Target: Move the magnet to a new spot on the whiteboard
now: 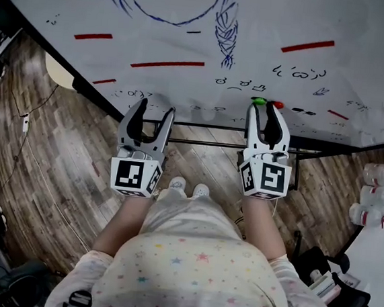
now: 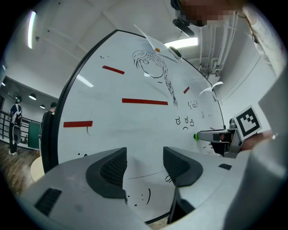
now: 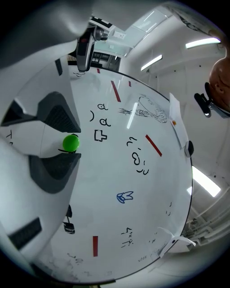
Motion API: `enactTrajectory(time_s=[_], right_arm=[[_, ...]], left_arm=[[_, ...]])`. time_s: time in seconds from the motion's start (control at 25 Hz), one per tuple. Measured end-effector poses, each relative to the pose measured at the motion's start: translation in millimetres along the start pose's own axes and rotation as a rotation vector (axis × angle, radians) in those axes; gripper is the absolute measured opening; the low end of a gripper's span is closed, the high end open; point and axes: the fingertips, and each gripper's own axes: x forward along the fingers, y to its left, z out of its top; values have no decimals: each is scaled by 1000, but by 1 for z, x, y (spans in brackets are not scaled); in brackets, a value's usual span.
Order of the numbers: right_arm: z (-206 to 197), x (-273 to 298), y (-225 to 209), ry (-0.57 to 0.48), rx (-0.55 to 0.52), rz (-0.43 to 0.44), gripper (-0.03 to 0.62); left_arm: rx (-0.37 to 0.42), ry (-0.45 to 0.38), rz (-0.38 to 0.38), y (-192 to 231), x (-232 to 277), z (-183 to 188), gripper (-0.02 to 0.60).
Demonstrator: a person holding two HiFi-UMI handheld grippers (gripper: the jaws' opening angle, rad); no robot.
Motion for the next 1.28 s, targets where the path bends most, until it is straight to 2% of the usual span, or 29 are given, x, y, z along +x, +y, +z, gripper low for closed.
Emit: enactTrajectory(time_s=[0.44, 1.28], right_arm=[[-3, 6, 1, 16, -33, -44, 121], [-1, 7, 2, 43, -44, -50, 118]], left_arm=[[-11, 12, 19, 7, -6, -6, 233], [-32, 11, -10, 7, -8, -7, 233]])
